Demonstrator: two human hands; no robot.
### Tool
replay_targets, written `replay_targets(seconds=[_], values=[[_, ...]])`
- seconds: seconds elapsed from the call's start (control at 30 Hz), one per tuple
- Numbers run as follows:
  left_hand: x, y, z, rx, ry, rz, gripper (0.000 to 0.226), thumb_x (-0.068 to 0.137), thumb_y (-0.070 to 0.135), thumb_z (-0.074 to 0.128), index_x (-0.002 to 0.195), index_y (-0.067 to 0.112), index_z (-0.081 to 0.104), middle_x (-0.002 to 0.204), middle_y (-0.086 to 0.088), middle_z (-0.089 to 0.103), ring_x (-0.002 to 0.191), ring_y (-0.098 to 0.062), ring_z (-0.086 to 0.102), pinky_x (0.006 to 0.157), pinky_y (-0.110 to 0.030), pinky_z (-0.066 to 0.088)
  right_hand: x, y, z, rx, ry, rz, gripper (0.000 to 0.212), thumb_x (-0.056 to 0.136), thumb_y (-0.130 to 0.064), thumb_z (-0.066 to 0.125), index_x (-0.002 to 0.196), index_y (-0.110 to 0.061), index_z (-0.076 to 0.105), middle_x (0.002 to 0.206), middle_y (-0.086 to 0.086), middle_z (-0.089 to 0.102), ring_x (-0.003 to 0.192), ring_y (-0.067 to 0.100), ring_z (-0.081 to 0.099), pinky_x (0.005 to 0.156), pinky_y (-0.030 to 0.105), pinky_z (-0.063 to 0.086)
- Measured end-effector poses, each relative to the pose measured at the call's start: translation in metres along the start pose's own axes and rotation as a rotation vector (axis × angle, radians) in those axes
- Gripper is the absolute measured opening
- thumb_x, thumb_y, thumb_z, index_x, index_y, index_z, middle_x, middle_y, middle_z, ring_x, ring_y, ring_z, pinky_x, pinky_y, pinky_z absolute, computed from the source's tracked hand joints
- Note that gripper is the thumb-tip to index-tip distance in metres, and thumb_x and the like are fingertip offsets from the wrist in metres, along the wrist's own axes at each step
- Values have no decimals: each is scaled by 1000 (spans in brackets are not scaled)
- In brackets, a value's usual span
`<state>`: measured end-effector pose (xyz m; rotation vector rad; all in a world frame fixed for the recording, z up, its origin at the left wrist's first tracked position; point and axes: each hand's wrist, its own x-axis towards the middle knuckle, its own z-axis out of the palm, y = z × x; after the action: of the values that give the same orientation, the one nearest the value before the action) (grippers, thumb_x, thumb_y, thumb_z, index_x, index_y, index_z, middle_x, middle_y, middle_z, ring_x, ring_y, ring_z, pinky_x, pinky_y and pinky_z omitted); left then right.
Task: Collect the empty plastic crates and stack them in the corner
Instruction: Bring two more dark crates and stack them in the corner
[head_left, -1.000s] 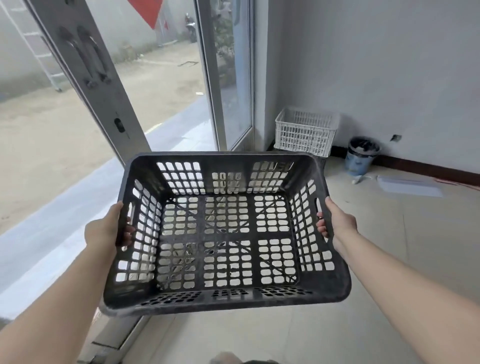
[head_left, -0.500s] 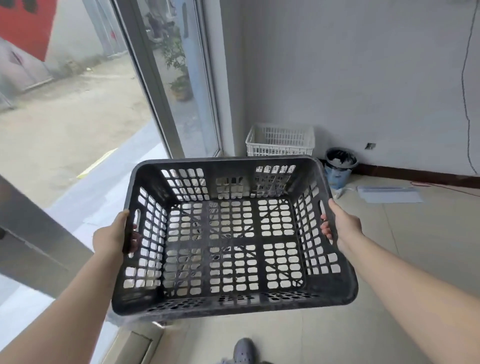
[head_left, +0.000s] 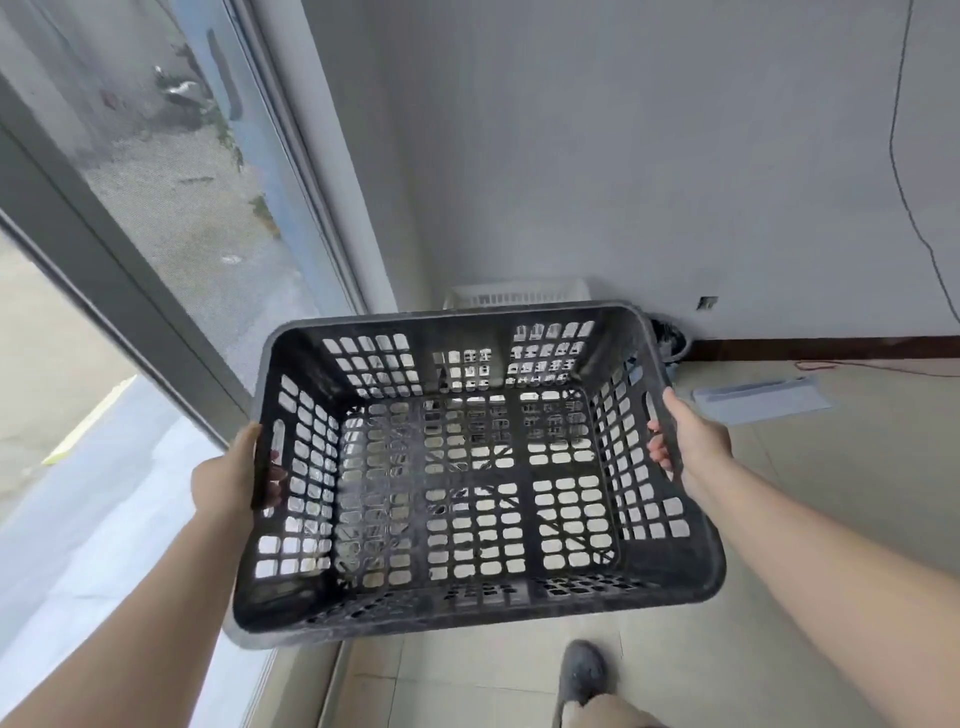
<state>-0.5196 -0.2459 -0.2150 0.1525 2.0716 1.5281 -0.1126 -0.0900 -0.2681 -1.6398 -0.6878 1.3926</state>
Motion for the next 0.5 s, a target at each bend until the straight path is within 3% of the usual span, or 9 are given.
replay_targets(seconds=[0.17,0.3,0.43,0.5], values=[[47,35,89,-10,1,3,40,84,40,66,69,3,58,36,-3,57,25,-13,49,31,-18,42,91,-51,30,6,-4,18,50,84,-52,64,83,-2,64,58,9,55,41,15,45,41,23,33],[84,60,150,21,-9,-18,42,85,42,63,74,3,61,37,-2,58,36,-20,51,41,-26,44,154,-90,56,-14,-5,46,51,81,-58,64,76,-7,63,56,6,55,36,13,44,40,21,32],[127,82,205,26,-23,-22,44,85,43,62,80,0,63,62,-13,62,42,-22,49,41,-27,40,208,-121,85,-32,21,12,50,83,-55,64,72,-6,62,41,3,53,32,14,44,41,23,32],[153,92,232,44,-18,-15,42,84,42,63,77,1,62,65,-14,62,40,-22,49,41,-27,40,237,-133,101,-49,32,18,51,83,-55,64,72,-6,62,39,2,52,30,13,43,41,22,32]])
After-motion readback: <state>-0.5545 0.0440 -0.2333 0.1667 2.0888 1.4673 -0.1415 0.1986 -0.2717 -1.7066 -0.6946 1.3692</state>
